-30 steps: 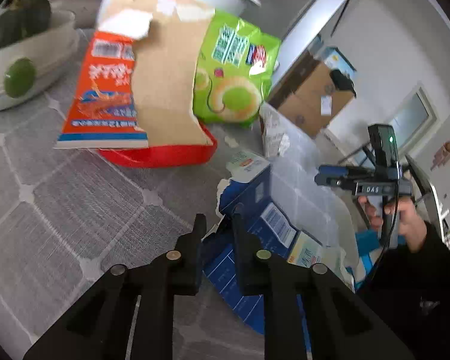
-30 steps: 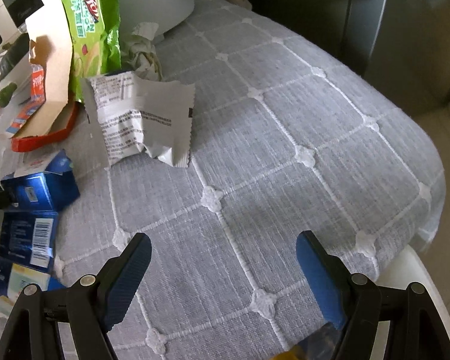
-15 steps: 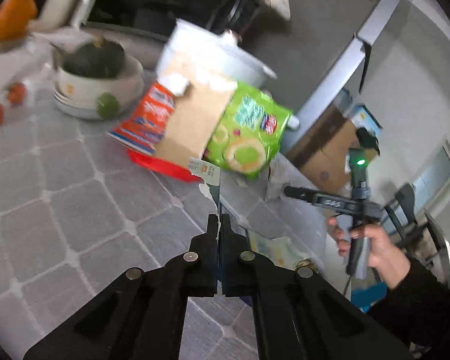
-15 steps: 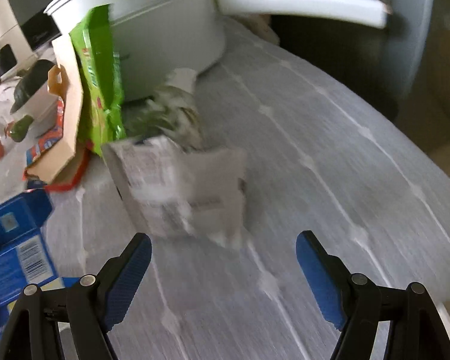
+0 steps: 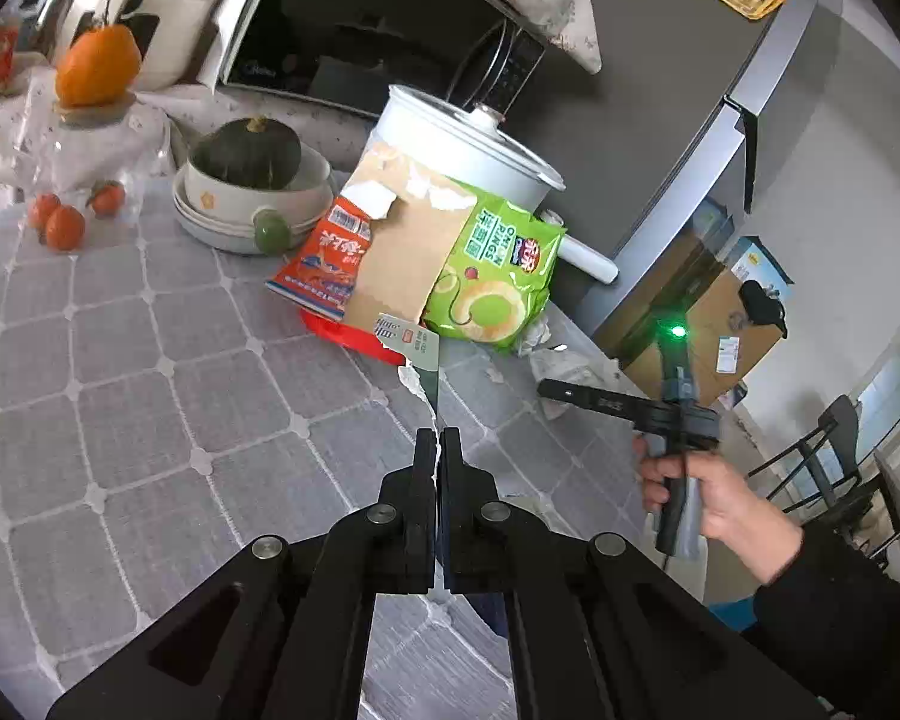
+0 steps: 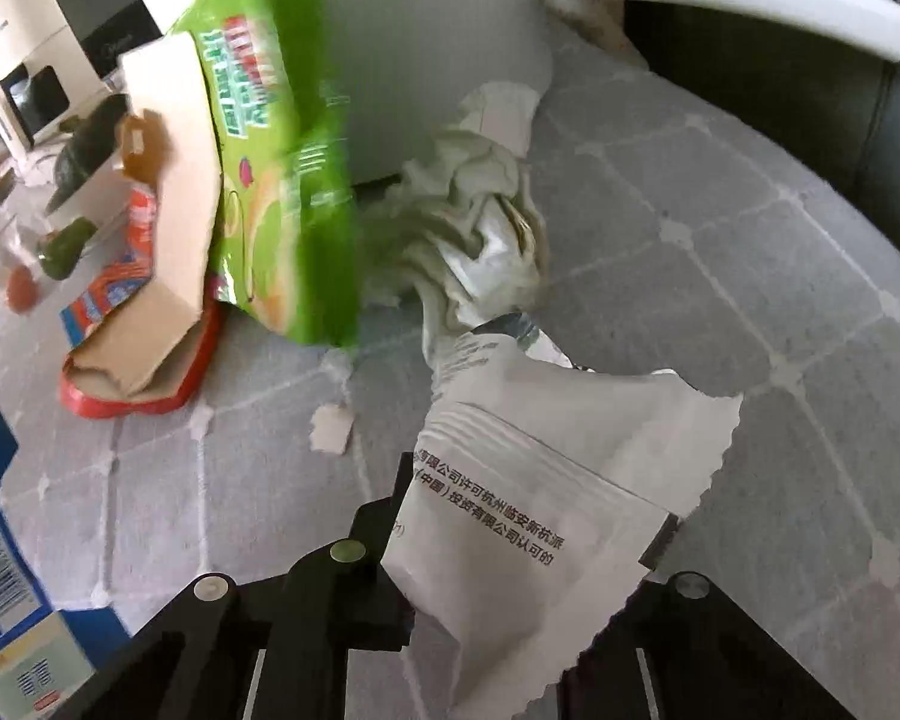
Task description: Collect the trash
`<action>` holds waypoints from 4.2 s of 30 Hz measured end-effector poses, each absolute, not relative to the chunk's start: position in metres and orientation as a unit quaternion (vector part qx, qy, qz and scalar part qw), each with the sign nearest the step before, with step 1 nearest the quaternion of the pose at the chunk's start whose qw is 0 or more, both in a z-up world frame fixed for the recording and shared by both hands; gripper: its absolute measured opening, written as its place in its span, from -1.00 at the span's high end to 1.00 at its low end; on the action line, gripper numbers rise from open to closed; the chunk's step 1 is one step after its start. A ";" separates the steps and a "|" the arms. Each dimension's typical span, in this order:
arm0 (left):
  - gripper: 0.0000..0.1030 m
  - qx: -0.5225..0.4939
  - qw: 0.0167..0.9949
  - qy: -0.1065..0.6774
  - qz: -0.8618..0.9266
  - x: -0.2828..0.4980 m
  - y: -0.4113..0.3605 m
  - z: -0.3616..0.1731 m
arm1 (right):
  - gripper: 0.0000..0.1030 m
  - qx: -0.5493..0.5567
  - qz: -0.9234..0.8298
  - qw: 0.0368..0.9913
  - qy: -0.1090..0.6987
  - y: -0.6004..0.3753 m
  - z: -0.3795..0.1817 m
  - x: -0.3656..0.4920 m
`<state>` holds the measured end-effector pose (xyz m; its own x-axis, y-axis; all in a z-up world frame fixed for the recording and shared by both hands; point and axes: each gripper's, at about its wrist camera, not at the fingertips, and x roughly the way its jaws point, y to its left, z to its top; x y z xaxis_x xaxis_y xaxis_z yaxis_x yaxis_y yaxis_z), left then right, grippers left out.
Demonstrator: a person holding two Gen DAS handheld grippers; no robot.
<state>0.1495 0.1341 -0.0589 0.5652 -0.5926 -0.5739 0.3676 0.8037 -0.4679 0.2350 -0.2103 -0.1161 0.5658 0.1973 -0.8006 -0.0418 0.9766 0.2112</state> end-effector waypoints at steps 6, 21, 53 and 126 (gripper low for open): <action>1.00 -0.144 0.880 0.358 -0.276 0.126 0.127 -0.033 | 0.74 0.090 0.073 0.891 0.439 -0.223 -0.086 0.192; 1.00 -0.082 0.889 0.319 -0.319 0.064 0.022 0.017 | 0.73 0.107 0.005 0.898 0.426 -0.297 -0.020 0.052; 0.99 0.121 0.834 0.368 -0.394 0.033 -0.244 -0.073 | 0.71 0.198 -0.101 0.852 0.474 -0.423 -0.040 -0.038; -0.27 0.163 0.872 0.459 -0.048 0.296 -0.024 -0.114 | -0.45 0.136 -0.048 0.846 0.514 -0.320 -0.092 0.126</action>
<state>0.2964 -0.0244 -0.1141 0.5735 0.0655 -0.8166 0.2333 0.9425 0.2394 0.1261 -0.3195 -0.0920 0.4671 0.0584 -0.8823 0.2213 0.9583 0.1806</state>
